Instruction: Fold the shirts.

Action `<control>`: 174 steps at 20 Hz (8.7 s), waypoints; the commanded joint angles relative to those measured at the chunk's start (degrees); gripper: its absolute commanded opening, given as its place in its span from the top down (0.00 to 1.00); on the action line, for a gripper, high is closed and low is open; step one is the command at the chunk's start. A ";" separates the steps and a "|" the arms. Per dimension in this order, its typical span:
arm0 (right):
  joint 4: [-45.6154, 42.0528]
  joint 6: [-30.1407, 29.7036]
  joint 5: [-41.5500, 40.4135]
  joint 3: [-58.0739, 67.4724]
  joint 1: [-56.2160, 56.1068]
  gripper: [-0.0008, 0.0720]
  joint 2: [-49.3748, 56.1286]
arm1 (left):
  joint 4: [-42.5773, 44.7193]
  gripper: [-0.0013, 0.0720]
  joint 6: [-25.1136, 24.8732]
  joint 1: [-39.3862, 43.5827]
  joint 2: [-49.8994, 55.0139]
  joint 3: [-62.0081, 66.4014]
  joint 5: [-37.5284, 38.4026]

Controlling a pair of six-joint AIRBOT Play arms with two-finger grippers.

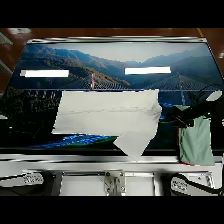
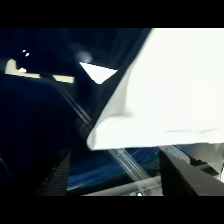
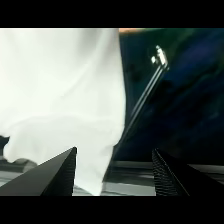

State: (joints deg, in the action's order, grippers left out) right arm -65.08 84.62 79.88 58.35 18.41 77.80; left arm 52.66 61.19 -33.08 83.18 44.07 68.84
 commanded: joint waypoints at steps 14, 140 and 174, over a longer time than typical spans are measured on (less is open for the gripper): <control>1.68 -1.11 1.11 -8.63 -0.07 0.18 -0.15 | -8.15 0.93 -7.61 8.70 1.05 -0.83 1.95; 12.46 1.95 -34.91 18.32 -46.49 0.89 8.70 | -30.99 0.93 5.86 37.73 -11.61 40.17 -21.77; 20.44 2.75 -28.17 0.37 -28.41 0.06 15.13 | -9.97 0.93 10.49 35.60 -24.06 39.50 -10.08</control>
State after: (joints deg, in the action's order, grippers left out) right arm -51.33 89.49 55.75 59.20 -9.28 91.15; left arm 42.48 71.44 2.52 59.13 83.57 58.54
